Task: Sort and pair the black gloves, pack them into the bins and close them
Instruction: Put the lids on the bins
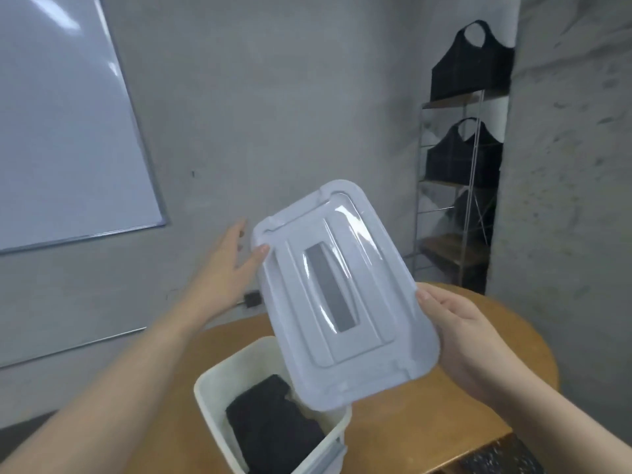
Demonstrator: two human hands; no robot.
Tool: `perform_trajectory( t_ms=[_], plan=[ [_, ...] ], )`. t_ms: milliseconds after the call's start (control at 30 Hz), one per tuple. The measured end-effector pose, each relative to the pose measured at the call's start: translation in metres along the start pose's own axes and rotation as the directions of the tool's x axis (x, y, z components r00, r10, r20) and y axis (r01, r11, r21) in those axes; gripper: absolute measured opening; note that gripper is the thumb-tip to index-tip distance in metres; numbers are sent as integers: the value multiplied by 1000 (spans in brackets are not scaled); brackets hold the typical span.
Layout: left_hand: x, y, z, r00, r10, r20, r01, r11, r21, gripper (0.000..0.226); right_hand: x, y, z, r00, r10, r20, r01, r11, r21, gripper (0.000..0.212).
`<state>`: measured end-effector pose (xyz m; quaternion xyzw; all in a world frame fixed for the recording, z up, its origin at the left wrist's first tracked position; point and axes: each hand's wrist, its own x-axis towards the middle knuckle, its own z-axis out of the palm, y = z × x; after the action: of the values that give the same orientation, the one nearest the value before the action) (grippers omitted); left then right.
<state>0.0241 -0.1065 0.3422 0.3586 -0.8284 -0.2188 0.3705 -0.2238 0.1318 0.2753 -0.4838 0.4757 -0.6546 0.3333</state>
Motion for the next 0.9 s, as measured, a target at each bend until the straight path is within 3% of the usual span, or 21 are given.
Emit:
perform_trajectory(
  t_ms=[100, 167, 233, 300, 367, 433, 567, 633, 767, 900],
  plan=[
    [-13, -32, 1, 999, -32, 35, 35, 996, -83, 42, 5, 18, 14, 991, 101, 83, -106, 993, 53, 45],
    [-20, -53, 4, 999, -48, 15, 49, 994, -99, 28, 7, 29, 25, 982, 154, 109, -160, 986, 49, 46],
    [-24, -75, 7, 995, -96, 17, 97, 994, -54, 26, 10, 45, 35, 979, 186, 82, -191, 980, 52, 44],
    [-28, -98, 10, 988, -147, 43, 148, 989, -3, 28, 15, 65, 46, 979, 196, -58, -196, 981, 4, 39],
    [-34, -119, 15, 980, -176, 88, 175, 984, 28, 30, 23, 88, 55, 956, 144, -254, -194, 964, -182, 40],
    [-41, -139, 18, 970, -195, 142, 192, 981, 33, 30, 31, 107, 65, 941, 96, -323, -196, 936, -292, 47],
    [-57, -170, 20, 936, -265, 233, 258, 964, 60, 35, 45, 137, 79, 959, 24, -283, -157, 874, -460, 53],
    [-65, -183, 22, 924, -326, 202, 305, 944, 125, 39, 50, 150, 82, 969, 62, -239, -186, 819, -543, 48],
    [-81, -199, 23, 920, -359, 159, 318, 919, 233, 33, 49, 158, 88, 971, 191, -147, -240, 735, -634, 15],
    [-90, -210, 25, 920, -364, 146, 325, 916, 236, 26, 44, 161, 88, 972, 224, -71, -214, 721, -659, 20]
  ],
)
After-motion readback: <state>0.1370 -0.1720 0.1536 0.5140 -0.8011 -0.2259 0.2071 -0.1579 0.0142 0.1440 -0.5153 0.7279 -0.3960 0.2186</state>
